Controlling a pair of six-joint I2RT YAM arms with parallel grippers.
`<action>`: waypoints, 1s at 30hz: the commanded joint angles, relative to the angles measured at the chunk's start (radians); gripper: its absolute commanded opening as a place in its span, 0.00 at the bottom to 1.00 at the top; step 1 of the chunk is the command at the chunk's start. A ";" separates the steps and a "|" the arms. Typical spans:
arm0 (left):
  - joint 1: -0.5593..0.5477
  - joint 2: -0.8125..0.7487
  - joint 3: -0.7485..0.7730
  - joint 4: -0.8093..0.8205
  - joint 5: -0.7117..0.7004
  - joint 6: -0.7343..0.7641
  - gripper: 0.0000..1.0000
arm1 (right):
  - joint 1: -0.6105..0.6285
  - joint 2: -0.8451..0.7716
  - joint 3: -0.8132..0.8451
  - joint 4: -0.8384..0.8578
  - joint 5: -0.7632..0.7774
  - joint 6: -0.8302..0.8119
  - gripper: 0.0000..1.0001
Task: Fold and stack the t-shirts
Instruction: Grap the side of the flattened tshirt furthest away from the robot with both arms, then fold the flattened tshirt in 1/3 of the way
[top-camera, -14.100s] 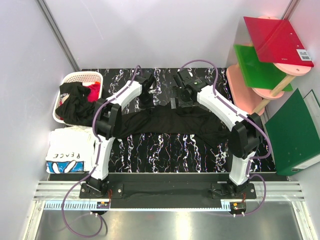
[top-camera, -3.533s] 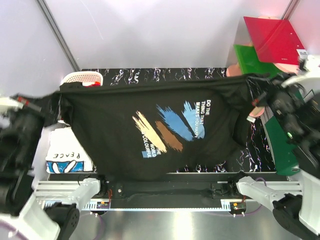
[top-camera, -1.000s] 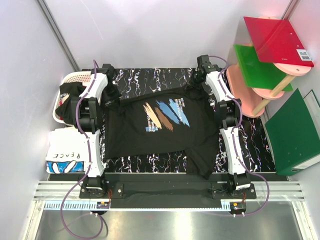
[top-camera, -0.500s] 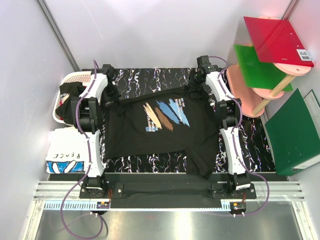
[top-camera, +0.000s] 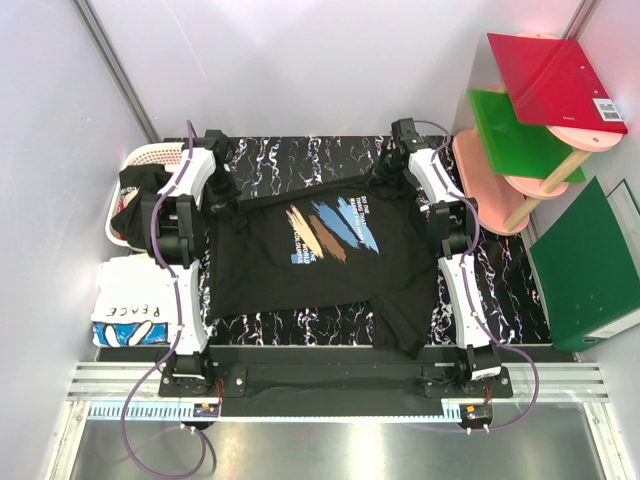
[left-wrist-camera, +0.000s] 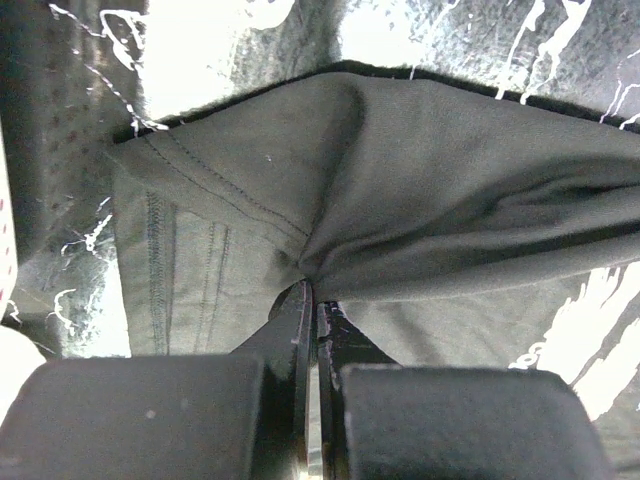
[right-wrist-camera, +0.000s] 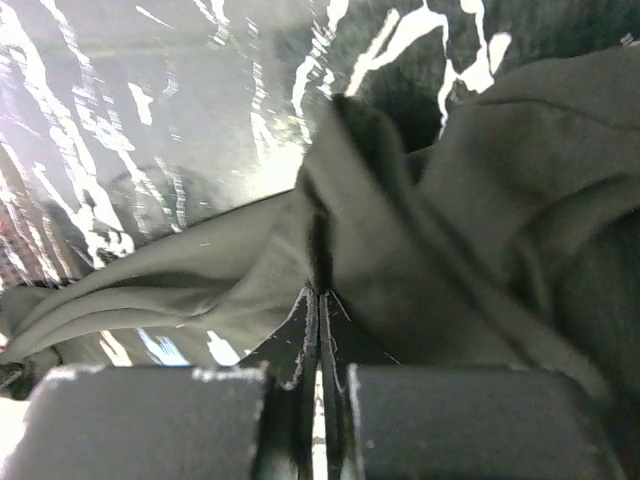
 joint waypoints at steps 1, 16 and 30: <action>0.003 -0.078 -0.016 0.010 -0.051 0.007 0.00 | 0.005 0.006 0.024 0.024 -0.049 -0.028 0.00; 0.005 -0.129 -0.021 0.025 -0.092 -0.032 0.00 | 0.004 -0.301 -0.049 0.032 0.023 -0.100 0.00; 0.017 -0.228 -0.116 -0.024 -0.168 -0.044 0.00 | 0.005 -0.490 -0.399 -0.161 0.002 -0.155 0.00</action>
